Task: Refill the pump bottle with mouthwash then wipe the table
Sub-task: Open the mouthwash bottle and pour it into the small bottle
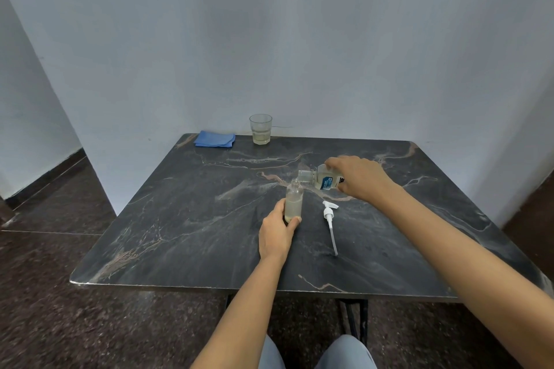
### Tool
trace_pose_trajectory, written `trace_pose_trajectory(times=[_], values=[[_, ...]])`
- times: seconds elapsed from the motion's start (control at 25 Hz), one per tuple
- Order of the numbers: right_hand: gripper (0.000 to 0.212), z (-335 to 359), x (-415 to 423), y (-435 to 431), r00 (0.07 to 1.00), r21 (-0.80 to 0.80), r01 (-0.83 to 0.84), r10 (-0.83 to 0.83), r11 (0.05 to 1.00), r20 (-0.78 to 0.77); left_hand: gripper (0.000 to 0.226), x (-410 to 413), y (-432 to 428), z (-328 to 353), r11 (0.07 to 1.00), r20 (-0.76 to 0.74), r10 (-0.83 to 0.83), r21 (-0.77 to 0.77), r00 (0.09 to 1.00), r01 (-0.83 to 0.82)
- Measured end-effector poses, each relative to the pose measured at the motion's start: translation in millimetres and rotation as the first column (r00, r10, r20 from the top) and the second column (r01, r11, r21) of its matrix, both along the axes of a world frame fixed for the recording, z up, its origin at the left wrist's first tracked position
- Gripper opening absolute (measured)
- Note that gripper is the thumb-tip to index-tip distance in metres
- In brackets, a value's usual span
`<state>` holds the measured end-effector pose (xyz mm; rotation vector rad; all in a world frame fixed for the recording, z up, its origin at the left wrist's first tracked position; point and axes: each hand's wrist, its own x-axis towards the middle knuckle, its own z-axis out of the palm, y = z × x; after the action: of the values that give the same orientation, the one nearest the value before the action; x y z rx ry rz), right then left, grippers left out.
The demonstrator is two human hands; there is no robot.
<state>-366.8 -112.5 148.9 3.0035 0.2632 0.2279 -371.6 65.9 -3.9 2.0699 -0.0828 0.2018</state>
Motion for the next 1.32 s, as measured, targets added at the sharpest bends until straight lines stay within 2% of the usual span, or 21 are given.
trace_pose_trajectory(times=[1.32], values=[[0.044, 3.2, 0.5, 4.5, 1.000, -0.040, 0.022, -0.021, 0.999, 0.010, 0.045, 1.2, -0.2, -0.9, 1.000, -0.016, -0.003, 0.011, 1.000, 0.004]])
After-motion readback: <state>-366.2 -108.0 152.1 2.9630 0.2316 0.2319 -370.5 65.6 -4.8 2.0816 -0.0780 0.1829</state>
